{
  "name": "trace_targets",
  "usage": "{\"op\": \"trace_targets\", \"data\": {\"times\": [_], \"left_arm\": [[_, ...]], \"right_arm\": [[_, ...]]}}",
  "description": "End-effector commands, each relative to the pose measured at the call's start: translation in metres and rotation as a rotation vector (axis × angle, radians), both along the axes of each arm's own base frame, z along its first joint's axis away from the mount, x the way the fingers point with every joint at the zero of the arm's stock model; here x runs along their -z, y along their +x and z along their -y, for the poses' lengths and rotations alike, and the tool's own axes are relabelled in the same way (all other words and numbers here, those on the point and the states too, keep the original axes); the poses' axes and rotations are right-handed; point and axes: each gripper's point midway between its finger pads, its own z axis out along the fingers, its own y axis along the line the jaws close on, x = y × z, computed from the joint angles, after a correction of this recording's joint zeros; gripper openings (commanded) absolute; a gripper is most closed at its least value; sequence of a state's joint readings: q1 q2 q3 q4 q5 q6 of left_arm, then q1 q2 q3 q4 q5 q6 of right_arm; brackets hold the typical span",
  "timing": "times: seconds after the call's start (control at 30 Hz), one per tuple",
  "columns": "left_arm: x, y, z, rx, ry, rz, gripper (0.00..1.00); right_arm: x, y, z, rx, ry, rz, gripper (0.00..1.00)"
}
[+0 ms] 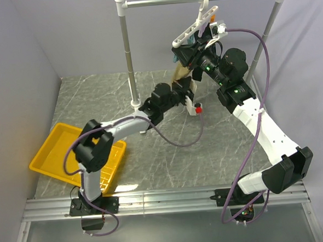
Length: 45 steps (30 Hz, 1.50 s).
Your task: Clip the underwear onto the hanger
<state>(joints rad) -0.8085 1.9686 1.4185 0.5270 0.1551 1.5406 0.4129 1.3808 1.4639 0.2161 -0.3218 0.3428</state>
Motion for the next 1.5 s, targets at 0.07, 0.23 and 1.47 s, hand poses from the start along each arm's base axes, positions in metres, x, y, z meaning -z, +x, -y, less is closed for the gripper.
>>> {"op": "trace_targets", "data": {"times": [0.07,0.23,1.47], "left_arm": [[-0.092,-0.02,-0.031,0.075,-0.363,-0.214,0.0],[-0.119,-0.022,-0.066,0.109,-0.54,-0.399,0.0],[-0.165,-0.015,-0.124,0.274,-0.97,-0.933,0.0]], "right_arm": [[-0.038,-0.018,0.006,-0.002,0.043,0.093,0.0],[-0.043,-0.017,0.006,-0.001,0.049,0.099,0.0],[-0.033,-0.019,-0.005,-0.076,0.078,0.044,0.0]]}}
